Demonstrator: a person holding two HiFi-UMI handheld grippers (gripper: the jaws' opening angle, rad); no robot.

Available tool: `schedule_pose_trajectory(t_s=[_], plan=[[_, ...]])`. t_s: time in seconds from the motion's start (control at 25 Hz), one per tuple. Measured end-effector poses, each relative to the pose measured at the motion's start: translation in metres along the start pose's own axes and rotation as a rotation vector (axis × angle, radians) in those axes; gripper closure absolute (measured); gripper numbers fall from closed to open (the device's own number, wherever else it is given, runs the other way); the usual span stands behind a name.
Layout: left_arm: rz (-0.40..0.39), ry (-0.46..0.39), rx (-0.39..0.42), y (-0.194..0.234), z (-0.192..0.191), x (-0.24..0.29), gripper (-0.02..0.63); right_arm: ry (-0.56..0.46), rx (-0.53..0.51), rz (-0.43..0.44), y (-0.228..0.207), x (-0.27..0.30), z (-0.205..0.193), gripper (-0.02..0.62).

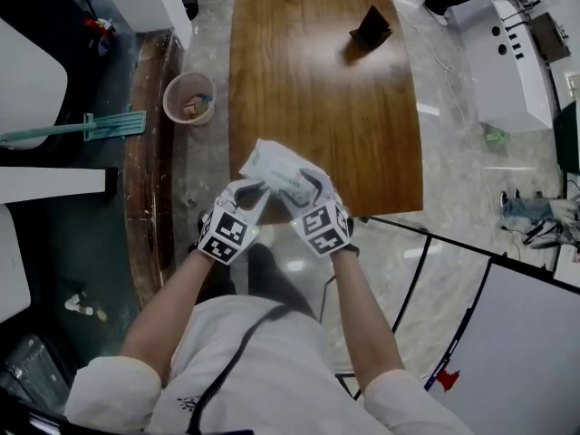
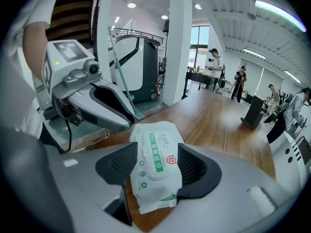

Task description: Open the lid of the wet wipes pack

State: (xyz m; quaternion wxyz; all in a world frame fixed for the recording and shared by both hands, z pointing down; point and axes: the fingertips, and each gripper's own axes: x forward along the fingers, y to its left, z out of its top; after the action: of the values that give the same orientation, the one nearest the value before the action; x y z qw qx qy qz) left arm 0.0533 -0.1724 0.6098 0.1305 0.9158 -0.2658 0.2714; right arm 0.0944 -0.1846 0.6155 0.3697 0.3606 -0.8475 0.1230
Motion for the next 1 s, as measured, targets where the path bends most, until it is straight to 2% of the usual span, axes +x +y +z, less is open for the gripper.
schedule_pose_trajectory(t_s=[0.28,0.44,1.0], plan=[[-0.001,0.027,-0.002,-0.001,-0.011,0.013,0.572,0.028,-0.010,0.022,-0.006,0.009,-0.006,0.315],[0.012,0.031,-0.014,0.001,-0.012,0.017,0.601,0.043,-0.018,0.039,-0.006,0.012,-0.007,0.302],[0.012,0.054,-0.037,-0.001,-0.023,0.031,0.601,0.087,-0.040,0.090,-0.010,0.026,-0.014,0.281]])
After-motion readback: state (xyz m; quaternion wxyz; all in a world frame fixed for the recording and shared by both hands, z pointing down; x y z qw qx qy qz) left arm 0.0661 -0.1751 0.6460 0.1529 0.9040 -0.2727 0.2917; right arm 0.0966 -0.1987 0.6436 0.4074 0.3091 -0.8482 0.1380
